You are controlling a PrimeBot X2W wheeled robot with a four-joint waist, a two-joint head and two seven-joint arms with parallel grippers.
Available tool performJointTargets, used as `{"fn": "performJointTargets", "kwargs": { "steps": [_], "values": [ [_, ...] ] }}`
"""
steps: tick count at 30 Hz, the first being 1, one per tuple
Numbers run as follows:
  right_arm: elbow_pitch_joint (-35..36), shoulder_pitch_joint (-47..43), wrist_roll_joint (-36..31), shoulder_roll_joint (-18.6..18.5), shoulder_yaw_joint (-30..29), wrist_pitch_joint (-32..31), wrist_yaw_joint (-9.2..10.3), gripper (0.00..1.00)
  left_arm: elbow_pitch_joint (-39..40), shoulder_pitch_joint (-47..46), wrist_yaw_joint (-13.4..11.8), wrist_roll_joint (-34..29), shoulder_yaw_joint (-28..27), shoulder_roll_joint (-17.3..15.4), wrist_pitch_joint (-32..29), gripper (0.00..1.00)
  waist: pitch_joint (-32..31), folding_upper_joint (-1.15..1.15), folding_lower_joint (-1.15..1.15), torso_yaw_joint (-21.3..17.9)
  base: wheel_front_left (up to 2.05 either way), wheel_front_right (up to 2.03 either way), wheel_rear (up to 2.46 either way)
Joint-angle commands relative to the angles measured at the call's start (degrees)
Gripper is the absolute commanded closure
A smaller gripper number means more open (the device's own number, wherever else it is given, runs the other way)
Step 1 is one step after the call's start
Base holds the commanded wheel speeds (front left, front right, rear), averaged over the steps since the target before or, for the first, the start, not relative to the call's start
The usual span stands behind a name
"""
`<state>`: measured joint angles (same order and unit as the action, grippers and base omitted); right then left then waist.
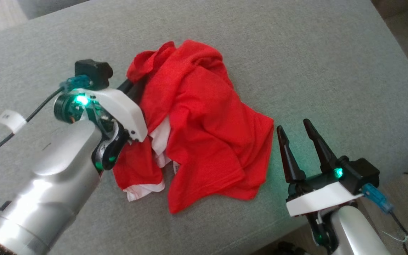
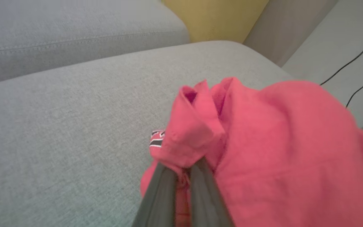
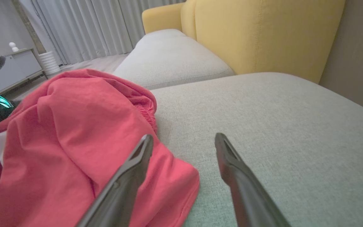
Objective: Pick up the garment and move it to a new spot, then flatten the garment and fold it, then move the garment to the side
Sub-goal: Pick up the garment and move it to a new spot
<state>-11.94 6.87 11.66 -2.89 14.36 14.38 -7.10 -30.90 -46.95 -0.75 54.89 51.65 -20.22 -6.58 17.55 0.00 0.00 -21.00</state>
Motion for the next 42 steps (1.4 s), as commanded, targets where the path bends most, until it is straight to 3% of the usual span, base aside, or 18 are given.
{"fn": "performJointTargets", "kwargs": {
  "steps": [1,4,7,11,17,23,26,29,34,42],
  "values": [
    [1.8,0.7,0.1,0.0,0.6,0.6,-0.39,0.00,1.9,-4.3,0.4,-0.4,-3.1,-0.8,2.2,1.00,-0.5,0.00,0.00,0.8,0.00,0.00,0.00],
    [1.6,0.0,0.0,0.0,-0.4,0.6,-0.39,0.00,5.1,-5.6,0.4,-0.6,-5.1,-2.2,5.1,1.00,-1.5,0.00,0.00,2.4,0.00,0.00,0.00],
    [1.4,-0.9,-0.2,0.0,-1.2,0.6,-0.39,0.00,10.8,-6.6,0.1,0.0,-7.9,-5.8,6.4,1.00,-3.1,0.00,0.00,4.5,0.00,0.00,0.00],
    [1.1,-2.0,-0.5,0.0,-1.8,0.6,-0.39,0.00,20.7,-6.3,-2.1,1.8,-12.8,-12.8,6.0,1.00,-5.3,0.00,0.00,7.6,0.00,0.00,0.00],
    [0.9,-3.4,-0.1,0.0,-2.3,0.6,-0.39,0.00,32.7,-2.0,-8.2,4.5,-20.6,-25.6,3.6,1.00,-7.9,0.00,0.00,12.3,0.00,0.00,0.00],
    [0.7,-3.8,-0.2,0.0,-2.2,0.6,-0.39,0.00,32.8,3.0,-11.8,7.1,-26.6,-35.6,2.2,1.00,-8.2,0.00,0.00,17.2,0.00,0.00,0.00],
    [0.7,-3.5,-0.6,0.0,-2.2,0.6,-0.39,0.00,28.4,5.3,-11.6,8.5,-28.3,-39.2,1.7,1.00,-7.6,0.00,0.00,19.2,0.00,0.00,0.00],
    [0.4,-3.3,-1.3,0.0,-2.3,0.6,-0.39,0.00,23.3,6.9,-10.3,9.8,-28.7,-40.1,1.6,1.00,-7.0,0.00,0.00,21.1,0.00,0.00,0.00],
    [0.2,-2.3,-2.2,0.0,-2.1,0.6,-0.39,0.00,13.1,9.1,-7.7,11.2,-27.1,-38.3,0.9,1.00,-5.4,0.00,0.00,22.6,0.00,0.00,0.00],
    [-0.2,-1.0,-3.7,0.0,-1.6,0.6,-0.39,0.00,-2.3,11.1,-5.1,9.7,-21.7,-31.7,0.2,1.00,-3.2,0.00,0.00,22.7,0.00,0.00,0.00]
  ]
}}
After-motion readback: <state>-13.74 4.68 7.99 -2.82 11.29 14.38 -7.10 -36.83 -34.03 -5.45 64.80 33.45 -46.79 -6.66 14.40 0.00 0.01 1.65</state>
